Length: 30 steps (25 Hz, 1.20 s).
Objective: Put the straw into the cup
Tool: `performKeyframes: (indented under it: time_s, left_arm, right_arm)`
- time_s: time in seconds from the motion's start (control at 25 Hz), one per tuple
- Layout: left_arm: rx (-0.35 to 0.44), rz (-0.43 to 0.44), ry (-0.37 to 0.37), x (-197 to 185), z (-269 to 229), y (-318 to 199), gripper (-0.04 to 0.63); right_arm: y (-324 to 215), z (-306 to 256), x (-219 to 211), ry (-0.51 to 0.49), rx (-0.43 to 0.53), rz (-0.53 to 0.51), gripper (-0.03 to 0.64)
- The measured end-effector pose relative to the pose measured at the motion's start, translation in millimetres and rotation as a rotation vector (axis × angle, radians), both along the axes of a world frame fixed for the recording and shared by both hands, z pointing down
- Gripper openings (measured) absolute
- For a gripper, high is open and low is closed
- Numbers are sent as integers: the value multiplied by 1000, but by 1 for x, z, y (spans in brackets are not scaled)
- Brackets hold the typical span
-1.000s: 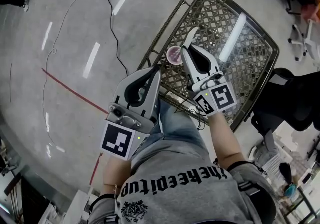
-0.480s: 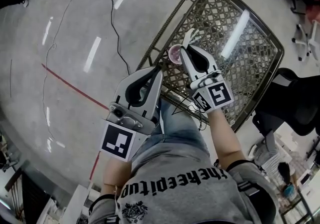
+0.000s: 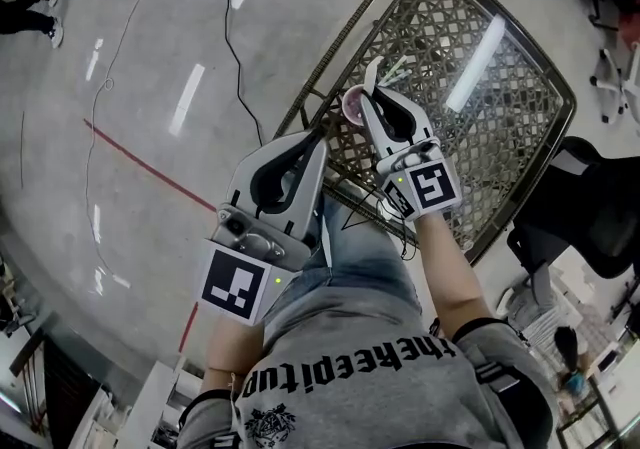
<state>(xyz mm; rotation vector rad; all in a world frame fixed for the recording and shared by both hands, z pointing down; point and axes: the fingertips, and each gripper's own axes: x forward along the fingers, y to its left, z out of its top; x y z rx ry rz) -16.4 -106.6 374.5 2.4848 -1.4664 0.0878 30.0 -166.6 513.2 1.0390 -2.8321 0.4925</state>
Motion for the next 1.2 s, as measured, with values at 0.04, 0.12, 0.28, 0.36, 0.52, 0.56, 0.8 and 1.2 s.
performKeyframes:
  time_s: [0.04,0.12,0.28,0.36,0.52,0.56,0.8,1.2]
  left_arm:
    - [0,-3,1,-1,0,0,21]
    - [1,-8,2,-2,1,1,21]
    - [-2,-13,0,-4,2,1,21]
    - [0,-16,0,-5,1,1,21]
    - [-1,-15,0,-4,1,1,21]
    - [-1,-14,-2,-3,2,0,21]
    - [0,-16,-3,-2,4,-2,21]
    - [5,-14,-5,0,3,-2,21]
  right_arm:
    - [0,2,0,5,2,0,71]
    - [1,4,-1,10,11,-3,71]
    - [2,8,-2,24,25,-2,71]
    - [3,9,-3,31,31,-4,72]
    - [4,13,-2,41,31,1,72]
    - [4,15,-3,44,32,2,72]
    - [7,26,-4,86,52,-16,75]
    - [5,27,1,90,43,6,87]
